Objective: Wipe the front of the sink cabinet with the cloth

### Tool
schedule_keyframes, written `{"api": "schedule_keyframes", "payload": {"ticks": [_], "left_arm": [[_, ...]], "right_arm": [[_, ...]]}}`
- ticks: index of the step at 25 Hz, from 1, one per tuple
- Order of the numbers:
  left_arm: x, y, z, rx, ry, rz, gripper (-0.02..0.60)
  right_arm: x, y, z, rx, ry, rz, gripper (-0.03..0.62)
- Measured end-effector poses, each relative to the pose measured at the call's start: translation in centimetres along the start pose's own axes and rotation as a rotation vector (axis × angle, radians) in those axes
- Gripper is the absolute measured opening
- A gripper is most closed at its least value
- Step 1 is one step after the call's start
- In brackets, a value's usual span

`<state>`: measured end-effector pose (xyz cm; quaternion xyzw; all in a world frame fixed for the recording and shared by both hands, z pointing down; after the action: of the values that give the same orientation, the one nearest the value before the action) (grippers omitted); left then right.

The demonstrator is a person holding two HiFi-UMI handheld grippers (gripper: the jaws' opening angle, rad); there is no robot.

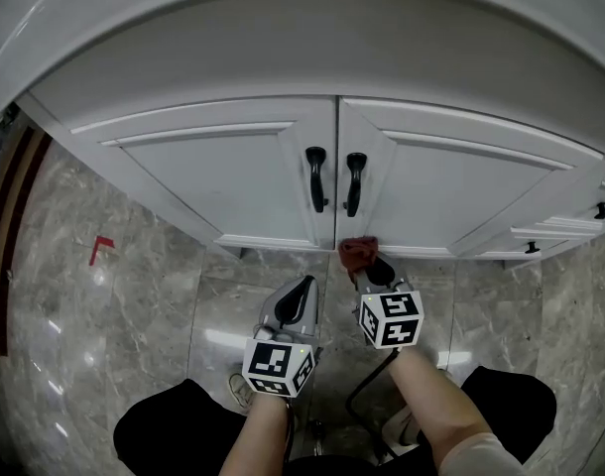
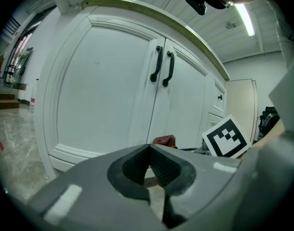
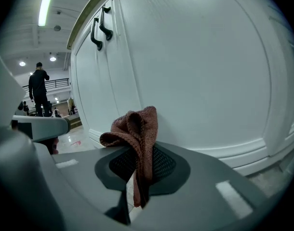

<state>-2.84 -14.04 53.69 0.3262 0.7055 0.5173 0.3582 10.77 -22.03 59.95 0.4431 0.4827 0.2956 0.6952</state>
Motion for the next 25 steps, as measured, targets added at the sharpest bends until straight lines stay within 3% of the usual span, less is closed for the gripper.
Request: {"api": "schedule_keyframes", "payload": {"ticks": [11, 25], "left_arm": [[-3.8, -0.8, 4.1, 0.016, 0.056, 0.021, 0.0], [-7.8, -1.1, 10.8, 0.022, 0.162, 0.013, 0.0]], "right_arm": [[2.7, -0.6, 7.7, -0.012, 0.119, -0.012, 0.078], [8.7, -0.8, 18.1, -0.118, 0.346, -0.012, 0.078]]}}
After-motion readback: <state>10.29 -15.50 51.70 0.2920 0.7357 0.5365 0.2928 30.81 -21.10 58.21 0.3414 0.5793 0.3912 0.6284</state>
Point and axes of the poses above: the fingertips, and each gripper's own axes: x backward along the fingers, z to its right, y out of its underside, the point moved 6 cm from there along x, backward along the fingers, and after that the axes turned 11 degrees about y, right-handed, at the moved point
